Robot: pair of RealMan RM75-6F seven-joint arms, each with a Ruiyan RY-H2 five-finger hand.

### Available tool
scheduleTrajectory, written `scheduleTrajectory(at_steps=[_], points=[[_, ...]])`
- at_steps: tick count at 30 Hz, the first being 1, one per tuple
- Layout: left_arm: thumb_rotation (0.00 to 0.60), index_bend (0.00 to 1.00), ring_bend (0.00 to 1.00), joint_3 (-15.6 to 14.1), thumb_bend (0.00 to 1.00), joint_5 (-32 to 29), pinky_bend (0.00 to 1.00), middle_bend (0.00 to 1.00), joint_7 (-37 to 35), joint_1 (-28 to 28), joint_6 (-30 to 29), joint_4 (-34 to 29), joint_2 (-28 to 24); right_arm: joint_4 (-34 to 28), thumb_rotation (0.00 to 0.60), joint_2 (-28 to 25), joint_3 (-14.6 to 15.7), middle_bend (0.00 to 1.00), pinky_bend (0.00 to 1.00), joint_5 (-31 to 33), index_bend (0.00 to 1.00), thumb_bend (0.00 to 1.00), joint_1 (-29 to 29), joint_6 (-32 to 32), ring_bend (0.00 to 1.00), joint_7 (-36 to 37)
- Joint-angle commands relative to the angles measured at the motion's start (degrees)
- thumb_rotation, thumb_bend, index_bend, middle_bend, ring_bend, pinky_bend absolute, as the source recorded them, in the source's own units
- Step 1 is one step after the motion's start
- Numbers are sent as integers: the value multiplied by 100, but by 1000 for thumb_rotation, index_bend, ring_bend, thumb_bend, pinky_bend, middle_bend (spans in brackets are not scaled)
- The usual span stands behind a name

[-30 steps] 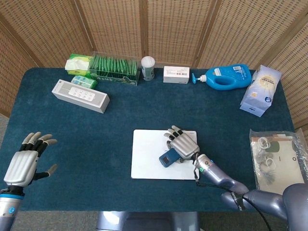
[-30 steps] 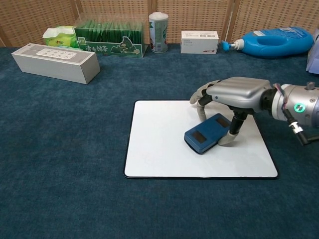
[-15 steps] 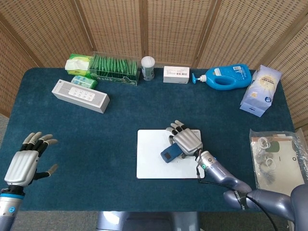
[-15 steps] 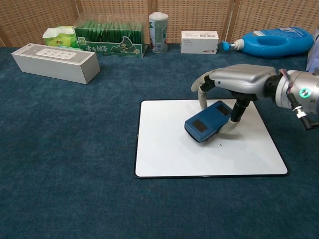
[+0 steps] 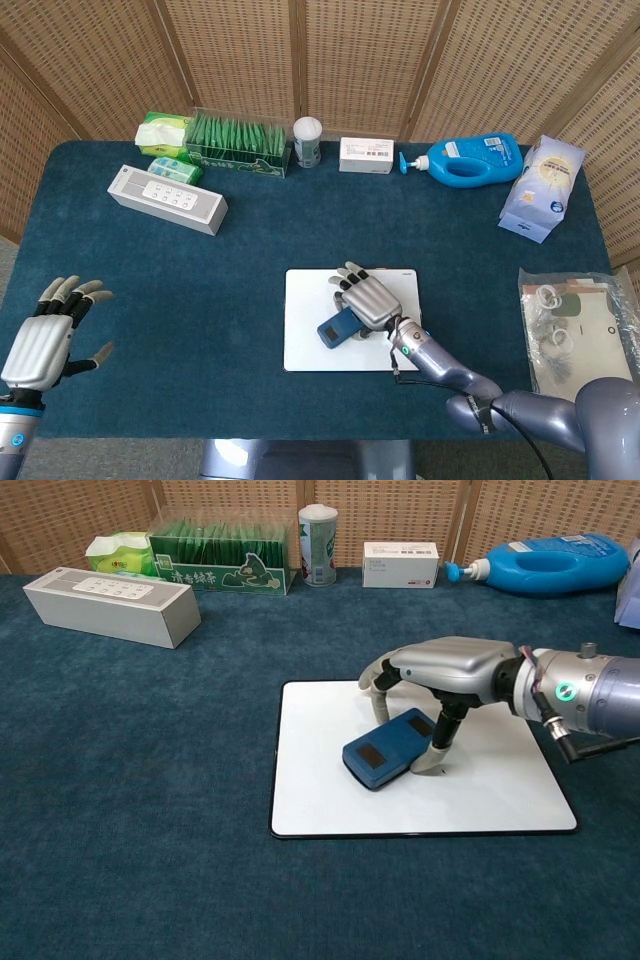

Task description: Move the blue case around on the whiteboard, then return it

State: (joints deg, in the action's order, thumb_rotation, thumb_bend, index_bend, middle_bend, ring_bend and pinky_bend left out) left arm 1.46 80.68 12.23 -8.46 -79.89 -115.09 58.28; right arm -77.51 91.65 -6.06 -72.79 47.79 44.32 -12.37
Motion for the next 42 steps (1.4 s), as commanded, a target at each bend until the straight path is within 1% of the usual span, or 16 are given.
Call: scheduleTrajectory(at_steps=[1,17,20,23,27,35,42], points=[[600,228,74,0,332,15,0,193,15,-13,15,-8,15,-38,600,-91,9,157,0,63,630,0,-42,12,0,-16],[600,228,73,-5,333,79,0,193,50,-33,27,-45,15,-194,600,-671,80,155,0,392,623,0,-370,226,0,-96],[600,228,73,-9,333,95,0,193,27,-37,35,-29,27,-323,600,-800,24,152,0,409,617,0,-447,341,0,9],[600,228,73,-22,332,109,0,193,23,-54,75,-24,48,-492,600,-859,-65,144,0,275,617,0,-459,473,0,163],[600,228,73,-16,332,118,0,193,9,-30,24,-26,32,-439,600,-679,-122,142,0,222,615,0,-335,367,0,204],[600,228,73,-48,333,85,0,193,-39,31,-15,-6,-28,-70,600,-159,-96,139,0,285,612,0,-143,99,0,125],[600,227,73,-54,333,108,0,193,-63,46,-29,5,-35,115,600,-6,-74,138,0,361,613,0,-98,12,0,48]])
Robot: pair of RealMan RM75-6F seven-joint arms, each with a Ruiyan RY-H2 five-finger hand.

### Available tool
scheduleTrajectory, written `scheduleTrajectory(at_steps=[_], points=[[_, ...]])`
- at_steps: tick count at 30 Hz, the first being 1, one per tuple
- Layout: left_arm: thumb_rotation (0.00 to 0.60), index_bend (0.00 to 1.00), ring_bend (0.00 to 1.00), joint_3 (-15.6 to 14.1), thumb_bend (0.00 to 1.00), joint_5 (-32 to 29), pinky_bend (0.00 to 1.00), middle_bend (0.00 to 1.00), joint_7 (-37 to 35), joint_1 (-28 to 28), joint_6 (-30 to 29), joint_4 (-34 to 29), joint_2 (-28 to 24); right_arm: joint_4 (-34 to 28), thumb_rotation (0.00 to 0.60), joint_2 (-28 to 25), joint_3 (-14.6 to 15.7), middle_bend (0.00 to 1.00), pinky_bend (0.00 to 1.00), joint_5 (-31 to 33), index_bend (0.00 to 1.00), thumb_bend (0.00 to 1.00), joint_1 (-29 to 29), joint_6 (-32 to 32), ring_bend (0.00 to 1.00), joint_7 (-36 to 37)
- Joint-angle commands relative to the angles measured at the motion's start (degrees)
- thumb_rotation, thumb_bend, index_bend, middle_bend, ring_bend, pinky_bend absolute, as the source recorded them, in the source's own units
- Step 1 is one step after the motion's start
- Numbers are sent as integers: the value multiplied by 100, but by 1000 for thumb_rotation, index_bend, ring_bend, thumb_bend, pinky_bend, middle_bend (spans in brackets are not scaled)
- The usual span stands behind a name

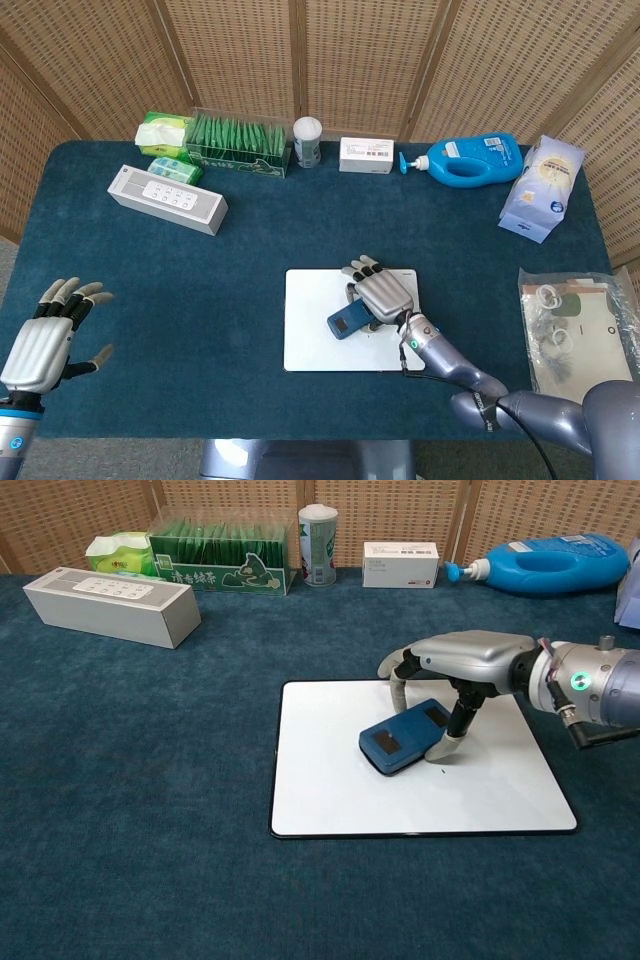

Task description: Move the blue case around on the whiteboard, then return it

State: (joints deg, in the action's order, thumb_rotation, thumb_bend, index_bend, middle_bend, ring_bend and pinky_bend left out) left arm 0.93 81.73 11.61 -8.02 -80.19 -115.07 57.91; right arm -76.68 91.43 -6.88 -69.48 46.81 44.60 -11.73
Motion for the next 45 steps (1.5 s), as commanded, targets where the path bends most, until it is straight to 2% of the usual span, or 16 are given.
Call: scheduleTrajectory(at_steps=[1,14,21,25,29,37,41,45], points=[[600,228,73,-3,333,3,0,193,-1,2,3,4,2,64,600,13,20,138,0,63,613,0,-13,-26,0,-26],[600,228,73,14,333,54,0,193,54,-33,28,-32,21,20,600,-292,98,139,0,179,612,0,-213,118,0,-111],[600,228,73,16,333,85,0,193,35,-19,-4,-27,10,-82,600,-713,148,138,0,280,613,0,-414,275,0,-182],[600,228,72,14,332,83,0,193,-19,-37,41,21,35,-381,600,-1023,114,139,0,297,612,0,-561,473,0,-142],[600,228,72,24,333,78,0,193,-48,-69,90,56,72,-612,600,-1098,82,139,0,270,612,0,-574,535,0,-171],[600,227,72,42,333,52,0,193,-122,-92,123,125,88,-781,600,-795,75,138,0,304,612,0,-401,368,0,-409],[600,228,72,25,333,-2,0,193,-200,-52,107,189,48,-595,600,-337,58,139,0,402,612,0,-214,168,0,-553],[600,227,72,16,333,9,0,193,-230,-41,99,204,29,-407,600,-109,76,138,0,476,612,0,-145,101,0,-650]])
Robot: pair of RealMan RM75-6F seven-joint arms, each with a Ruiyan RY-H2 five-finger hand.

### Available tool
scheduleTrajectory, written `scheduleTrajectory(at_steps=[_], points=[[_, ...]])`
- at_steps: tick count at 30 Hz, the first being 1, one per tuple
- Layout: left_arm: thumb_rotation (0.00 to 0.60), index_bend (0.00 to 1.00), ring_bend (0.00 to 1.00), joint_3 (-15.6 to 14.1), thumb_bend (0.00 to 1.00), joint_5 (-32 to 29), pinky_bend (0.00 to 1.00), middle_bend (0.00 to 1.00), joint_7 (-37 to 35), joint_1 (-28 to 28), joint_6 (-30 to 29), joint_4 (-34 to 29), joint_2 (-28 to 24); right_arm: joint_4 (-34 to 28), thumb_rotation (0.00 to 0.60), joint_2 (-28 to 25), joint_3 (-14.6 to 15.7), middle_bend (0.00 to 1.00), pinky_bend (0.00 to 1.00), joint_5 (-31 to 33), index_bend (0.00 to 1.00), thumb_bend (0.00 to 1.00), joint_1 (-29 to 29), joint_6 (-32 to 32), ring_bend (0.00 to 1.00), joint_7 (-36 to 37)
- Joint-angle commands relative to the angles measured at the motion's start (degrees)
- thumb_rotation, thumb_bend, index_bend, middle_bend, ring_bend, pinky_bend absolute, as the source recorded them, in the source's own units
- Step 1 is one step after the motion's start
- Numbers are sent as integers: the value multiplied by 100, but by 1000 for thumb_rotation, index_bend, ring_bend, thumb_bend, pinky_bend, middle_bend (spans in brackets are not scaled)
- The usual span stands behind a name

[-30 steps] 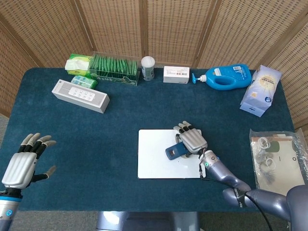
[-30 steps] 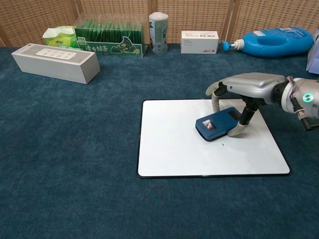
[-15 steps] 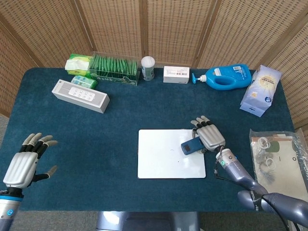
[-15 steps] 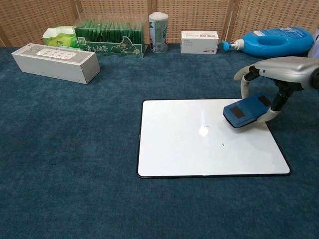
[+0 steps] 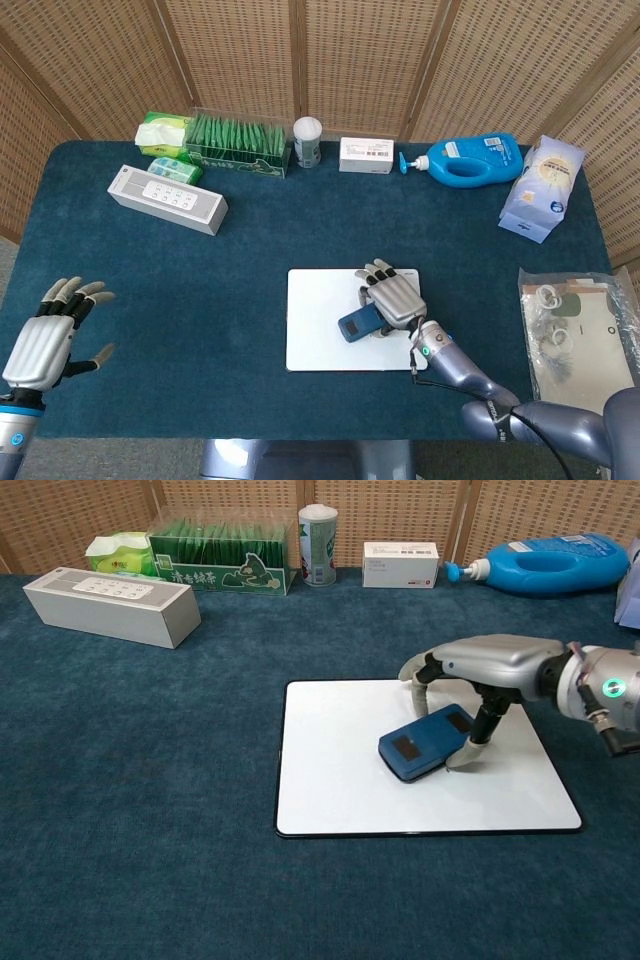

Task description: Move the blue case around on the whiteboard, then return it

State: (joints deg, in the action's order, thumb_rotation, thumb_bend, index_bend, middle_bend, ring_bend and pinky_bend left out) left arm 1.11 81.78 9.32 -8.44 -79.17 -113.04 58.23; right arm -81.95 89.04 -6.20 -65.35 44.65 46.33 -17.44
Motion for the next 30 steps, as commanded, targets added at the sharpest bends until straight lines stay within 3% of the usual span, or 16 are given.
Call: scheduleTrajectory(at_steps=[1,7,22,30], points=[[600,228,72,-1,333,10,0,193,0,2,-5,3,-5,154,600,153,18,139,0,77,612,0,75,-83,0,-94],[600,228,70,3,333,28,0,193,23,2,-20,-16,-2,231,600,101,80,138,0,121,613,0,28,-67,0,-127],[600,227,65,45,332,54,0,193,164,-113,83,-89,85,-38,600,-675,225,139,0,151,614,0,-370,256,0,-35],[600,228,65,34,333,70,0,193,147,-102,57,-87,89,-226,600,-664,177,140,0,31,613,0,-324,249,0,-38]])
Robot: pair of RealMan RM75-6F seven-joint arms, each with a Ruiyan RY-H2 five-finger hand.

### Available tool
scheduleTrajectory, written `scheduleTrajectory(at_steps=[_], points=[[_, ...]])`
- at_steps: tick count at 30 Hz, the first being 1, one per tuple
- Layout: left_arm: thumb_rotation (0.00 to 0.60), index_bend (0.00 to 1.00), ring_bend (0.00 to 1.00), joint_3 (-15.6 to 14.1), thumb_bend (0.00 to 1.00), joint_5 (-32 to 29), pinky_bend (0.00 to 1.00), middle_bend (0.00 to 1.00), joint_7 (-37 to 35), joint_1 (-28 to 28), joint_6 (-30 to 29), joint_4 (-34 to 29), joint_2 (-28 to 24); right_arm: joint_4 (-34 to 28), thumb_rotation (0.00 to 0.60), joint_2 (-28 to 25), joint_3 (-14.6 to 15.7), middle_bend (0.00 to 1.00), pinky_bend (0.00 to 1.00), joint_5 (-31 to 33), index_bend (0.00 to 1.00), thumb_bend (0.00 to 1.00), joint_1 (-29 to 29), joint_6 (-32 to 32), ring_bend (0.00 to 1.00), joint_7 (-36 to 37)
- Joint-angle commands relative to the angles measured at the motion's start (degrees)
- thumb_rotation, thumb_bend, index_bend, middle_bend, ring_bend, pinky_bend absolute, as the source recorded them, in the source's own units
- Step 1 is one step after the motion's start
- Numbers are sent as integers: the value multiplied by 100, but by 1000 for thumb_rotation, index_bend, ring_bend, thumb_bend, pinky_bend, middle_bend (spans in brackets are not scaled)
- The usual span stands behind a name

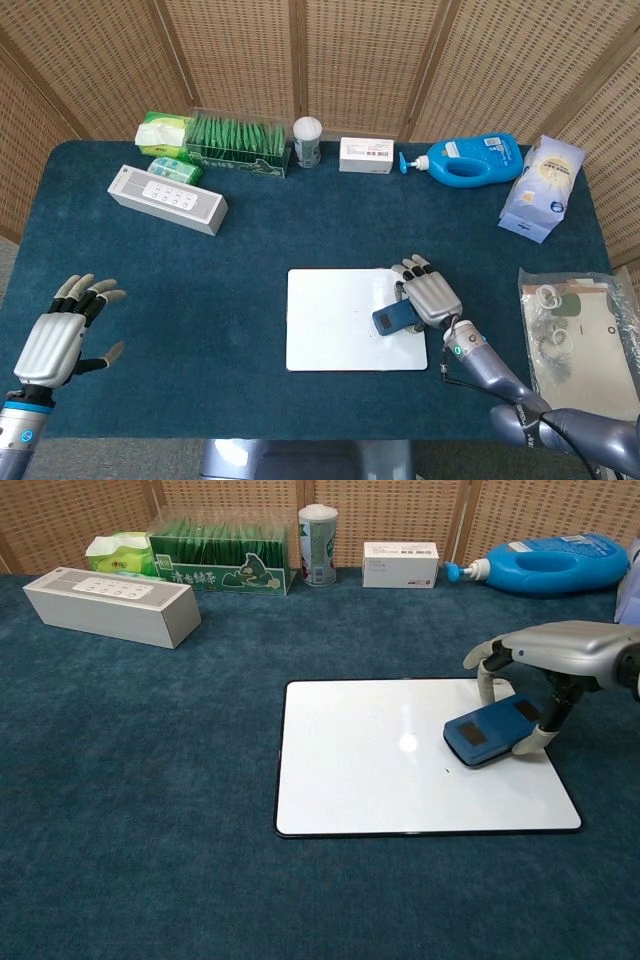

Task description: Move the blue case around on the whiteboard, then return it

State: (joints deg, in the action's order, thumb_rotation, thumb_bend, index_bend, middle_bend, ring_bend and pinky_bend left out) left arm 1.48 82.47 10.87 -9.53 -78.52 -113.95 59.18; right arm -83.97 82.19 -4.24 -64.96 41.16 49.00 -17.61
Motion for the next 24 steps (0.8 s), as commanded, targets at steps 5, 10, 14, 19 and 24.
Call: scheduleTrajectory(at_steps=[5,10,14,19,24], points=[[600,227,65,-14,333,-13,0,194,-71,34,-31,36,-46,-157,600,137,-83,140,0,-2,614,0,115,-37,0,-123],[600,227,66,-18,333,6,0,194,-151,31,-19,83,-47,-249,600,286,-69,139,0,56,613,0,191,-80,0,-304],[600,227,65,-29,333,2,0,193,-227,38,-8,144,-44,-336,600,395,-50,139,0,120,613,0,213,-55,0,-435],[600,227,65,-28,332,26,0,193,-291,34,-4,189,-38,-331,600,497,11,139,0,180,613,0,231,-61,0,-579],[600,227,66,-28,333,32,0,193,-305,37,-11,208,-39,-271,600,479,44,139,0,260,614,0,212,-46,0,-631]])
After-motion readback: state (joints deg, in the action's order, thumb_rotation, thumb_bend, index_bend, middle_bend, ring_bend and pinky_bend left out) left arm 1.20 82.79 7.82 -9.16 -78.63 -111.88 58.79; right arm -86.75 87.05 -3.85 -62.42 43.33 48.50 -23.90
